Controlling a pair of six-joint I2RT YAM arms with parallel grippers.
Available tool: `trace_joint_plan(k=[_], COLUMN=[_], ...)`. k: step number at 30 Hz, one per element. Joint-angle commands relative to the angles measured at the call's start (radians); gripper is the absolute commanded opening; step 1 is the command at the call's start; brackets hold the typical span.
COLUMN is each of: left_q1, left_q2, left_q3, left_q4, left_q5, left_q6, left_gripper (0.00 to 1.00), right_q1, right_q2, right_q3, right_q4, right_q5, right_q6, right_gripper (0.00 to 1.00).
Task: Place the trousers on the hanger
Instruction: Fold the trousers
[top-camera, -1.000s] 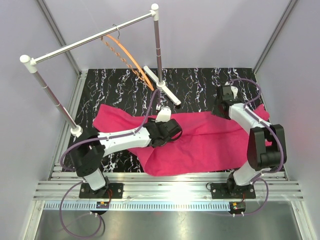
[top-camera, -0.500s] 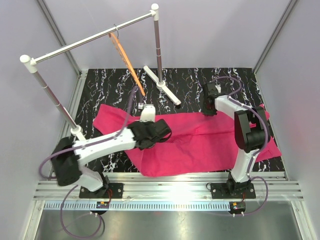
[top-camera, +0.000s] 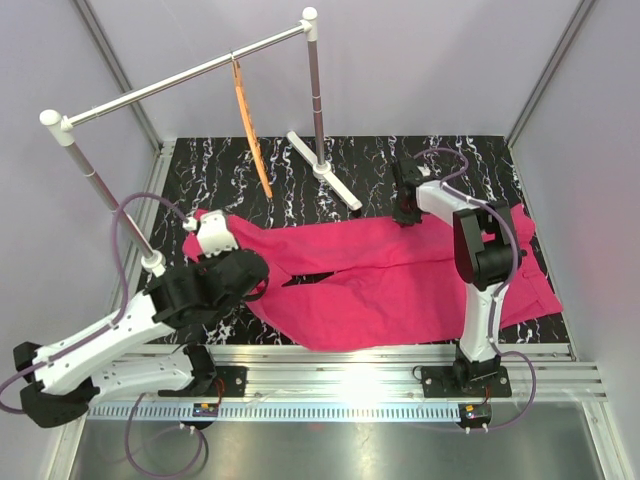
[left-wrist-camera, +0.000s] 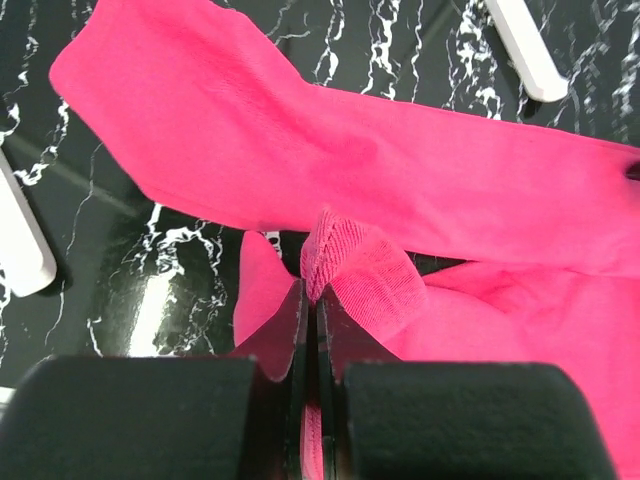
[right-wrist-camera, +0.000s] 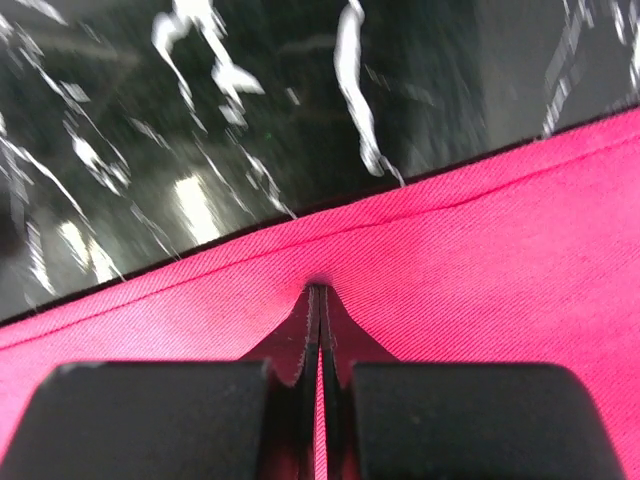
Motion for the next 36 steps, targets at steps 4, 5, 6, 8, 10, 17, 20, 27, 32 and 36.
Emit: trace_joint_plan(k=[4,5,6,8,10,17,20,27,32,36], left_q1=[-0.004,-0.004,-0.004,-0.004,-0.004,-0.004,-0.004,-0.004,-0.003,-0.001], left_q2=[-0.111,-0.121,-0.125,-0.125,-0.124,-0.151,-0.159,-0.142,-0.128,-0.165], left_q3=[-0.018,-0.021,-0.023,-0.02,-0.015,-0.027,-0.029,-0.024,-0.036,-0.041], left_q4=[-0.084,-0.093,-0.101,-0.139,-0.184,-0.242,-0.293,-0.382,-0.469,-0.471], left_q5=[-0.078,-0.083,-0.095,-0.107,-0.129,-0.159,-0.184,-0.221,-0.241,-0.296], left_q6=[-0.084,-0.092,-0.108,-0.128,-0.168,-0.254,-0.325,-0.469,-0.581,-0.619], left_gripper=[0.0,0.0,0.0,0.0,0.0,0.0,0.0,0.0,0.0,0.0], right_q1=[0.001,0.002,-0.001,-0.003,-0.021,-0.073,-0.076,-0.09,-0.104,-0.194], right_q2=[0.183,0.2,0.234,0.261,0.289,0.332,0.346,0.192,-0.129,-0.372], right_q3=[0.193,0.222,0.275,0.325,0.385,0.55,0.602,0.575,0.228,0.005], right_q4=[-0.079,-0.103,-0.114,-0.148,-0.165,-0.185,-0.171,-0.148,-0.045,-0.083], right_q5=[0.017,0.025,0.035,0.069,0.077,0.063,0.074,0.144,0.252,0.184], right_q6=[0.023,0.025,0.025,0.026,0.031,0.005,-0.026,-0.086,-0.067,0.008], right_gripper=[0.0,0.0,0.0,0.0,0.0,0.0,0.0,0.04,0.28,0.38])
